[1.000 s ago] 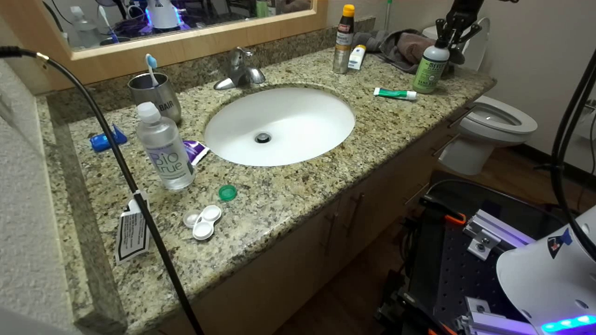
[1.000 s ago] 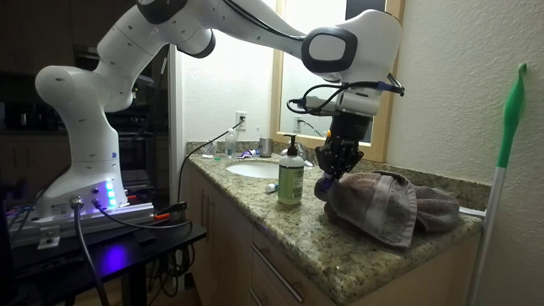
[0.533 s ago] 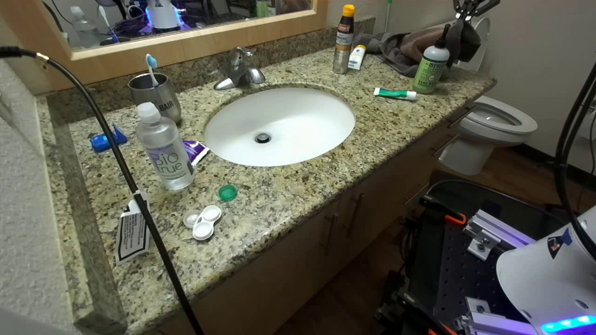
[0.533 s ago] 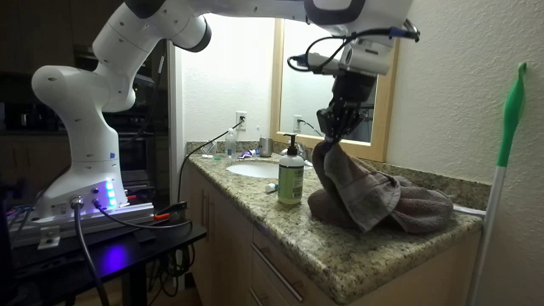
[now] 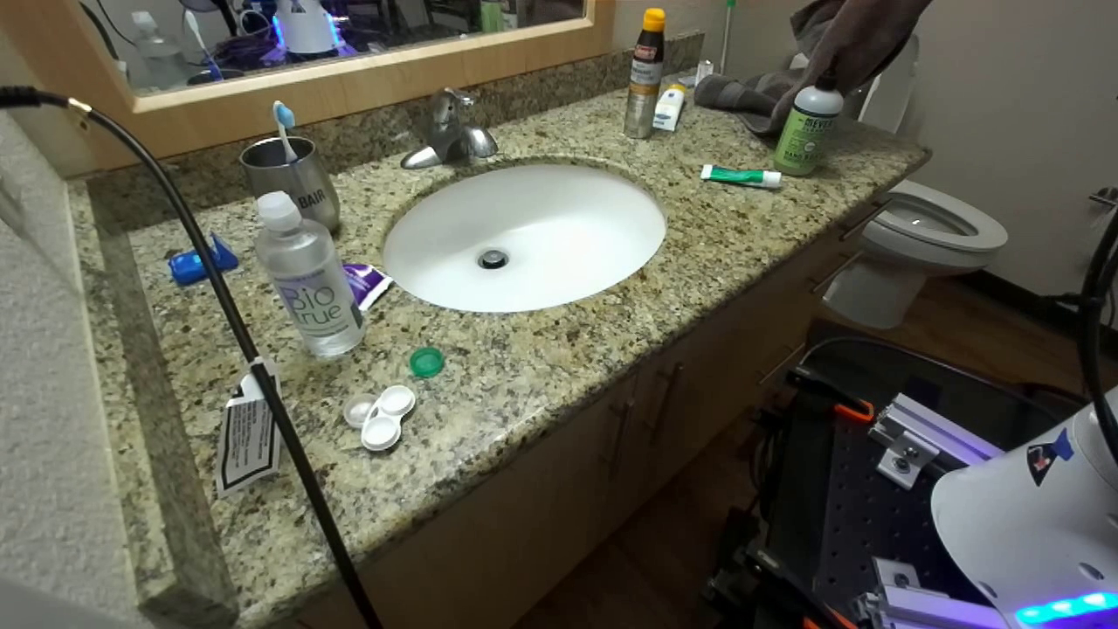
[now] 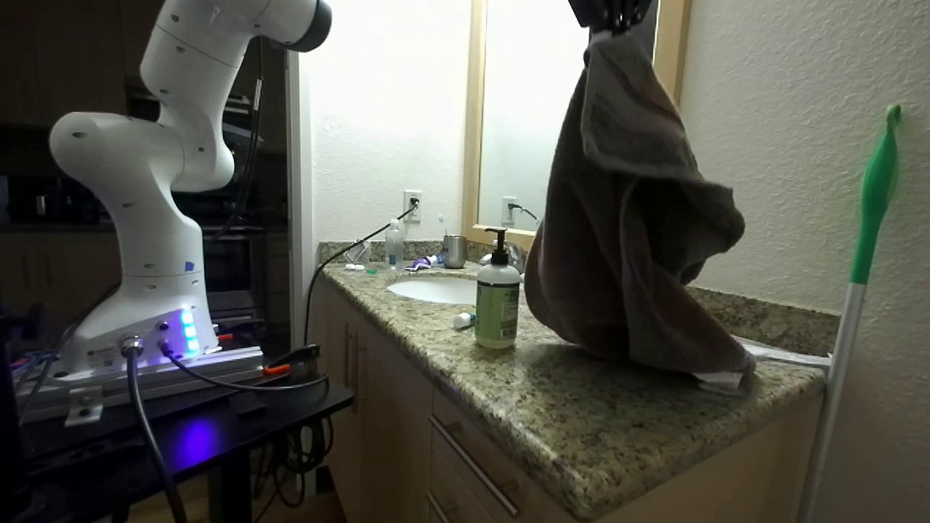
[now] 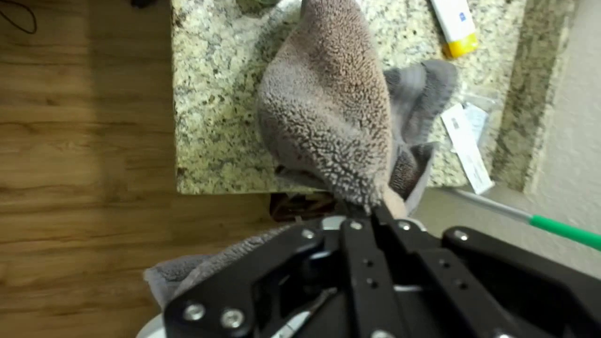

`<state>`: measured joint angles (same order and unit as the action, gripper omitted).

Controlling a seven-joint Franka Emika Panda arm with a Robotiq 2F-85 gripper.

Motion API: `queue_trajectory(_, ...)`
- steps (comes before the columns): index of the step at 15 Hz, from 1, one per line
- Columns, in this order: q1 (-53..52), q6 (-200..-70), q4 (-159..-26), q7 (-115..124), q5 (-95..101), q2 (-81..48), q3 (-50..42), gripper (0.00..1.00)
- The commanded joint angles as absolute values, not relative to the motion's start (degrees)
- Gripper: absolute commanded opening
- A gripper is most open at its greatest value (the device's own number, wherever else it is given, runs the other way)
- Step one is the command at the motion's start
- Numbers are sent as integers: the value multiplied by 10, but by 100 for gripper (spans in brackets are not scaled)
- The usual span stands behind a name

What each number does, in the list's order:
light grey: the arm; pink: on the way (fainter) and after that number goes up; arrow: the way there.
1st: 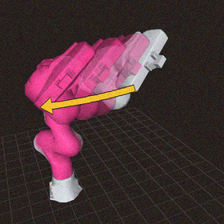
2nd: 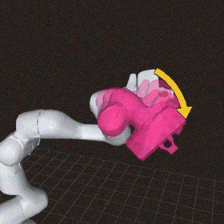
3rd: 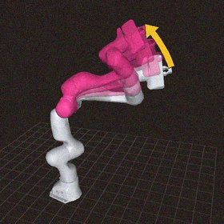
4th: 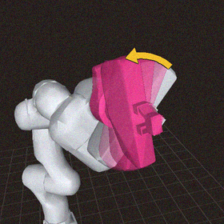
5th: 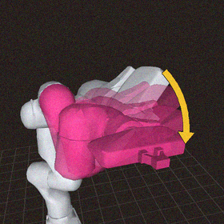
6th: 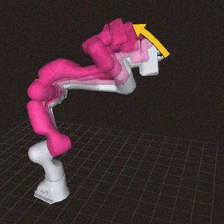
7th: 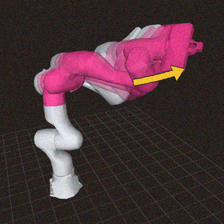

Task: Move the towel to the left side of the counter

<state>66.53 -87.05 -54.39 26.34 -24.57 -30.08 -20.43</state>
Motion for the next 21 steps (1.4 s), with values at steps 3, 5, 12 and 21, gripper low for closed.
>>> queue_trajectory(3, 770, -847, -442, 258, -353, -248, -145, 1)
queue_trajectory(5, 804, -846, -416, 249, -400, -225, -129, 1)
queue_trajectory(12, 824, -805, -402, 225, -426, -187, -134, 6)
queue_trajectory(21, 816, -861, -299, 274, -454, -230, -118, 1)
